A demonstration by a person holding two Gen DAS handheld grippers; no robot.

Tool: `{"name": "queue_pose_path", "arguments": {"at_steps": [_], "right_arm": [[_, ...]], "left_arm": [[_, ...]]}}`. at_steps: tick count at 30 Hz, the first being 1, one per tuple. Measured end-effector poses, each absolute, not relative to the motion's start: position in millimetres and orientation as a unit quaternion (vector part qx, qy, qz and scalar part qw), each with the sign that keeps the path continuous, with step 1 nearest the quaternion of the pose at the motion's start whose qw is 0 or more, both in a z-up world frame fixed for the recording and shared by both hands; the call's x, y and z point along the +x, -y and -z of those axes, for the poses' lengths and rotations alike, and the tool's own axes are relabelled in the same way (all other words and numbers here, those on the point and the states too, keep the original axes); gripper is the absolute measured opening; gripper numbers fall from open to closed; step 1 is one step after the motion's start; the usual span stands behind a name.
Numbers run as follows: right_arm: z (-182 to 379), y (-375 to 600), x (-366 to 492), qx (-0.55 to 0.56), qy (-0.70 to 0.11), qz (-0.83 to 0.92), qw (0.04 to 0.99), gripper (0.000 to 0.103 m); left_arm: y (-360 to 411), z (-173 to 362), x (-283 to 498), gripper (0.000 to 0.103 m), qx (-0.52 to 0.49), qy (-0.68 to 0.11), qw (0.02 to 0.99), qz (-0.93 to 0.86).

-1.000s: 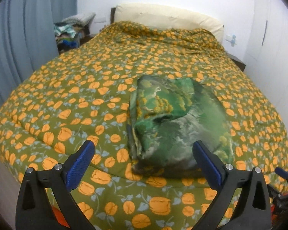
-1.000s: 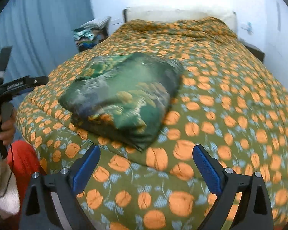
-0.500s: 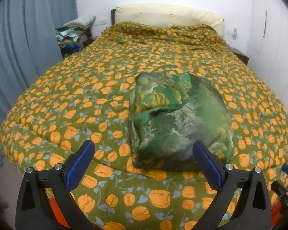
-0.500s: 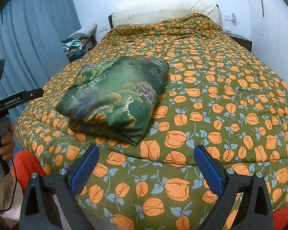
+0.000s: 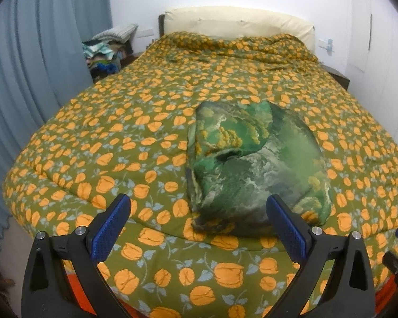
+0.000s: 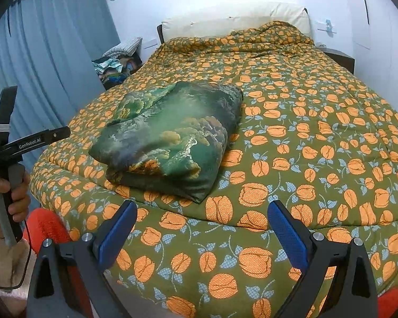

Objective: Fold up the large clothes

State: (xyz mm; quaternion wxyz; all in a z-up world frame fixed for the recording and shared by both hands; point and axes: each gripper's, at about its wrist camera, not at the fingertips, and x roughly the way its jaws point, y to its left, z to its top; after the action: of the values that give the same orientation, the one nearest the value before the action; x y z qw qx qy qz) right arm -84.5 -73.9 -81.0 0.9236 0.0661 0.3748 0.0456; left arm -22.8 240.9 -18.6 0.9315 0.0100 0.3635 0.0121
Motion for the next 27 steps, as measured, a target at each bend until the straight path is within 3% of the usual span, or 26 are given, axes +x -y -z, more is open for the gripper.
{"name": "queue_pose_path", "arguments": {"at_steps": [27], "right_arm": [[86.1,66.3,-79.2,0.072,-0.387,-0.05,0.918,0.098]], "left_arm": [[-242.3,28.8,-18.7,0.102,0.019,-0.37,0.929,-0.016]]}}
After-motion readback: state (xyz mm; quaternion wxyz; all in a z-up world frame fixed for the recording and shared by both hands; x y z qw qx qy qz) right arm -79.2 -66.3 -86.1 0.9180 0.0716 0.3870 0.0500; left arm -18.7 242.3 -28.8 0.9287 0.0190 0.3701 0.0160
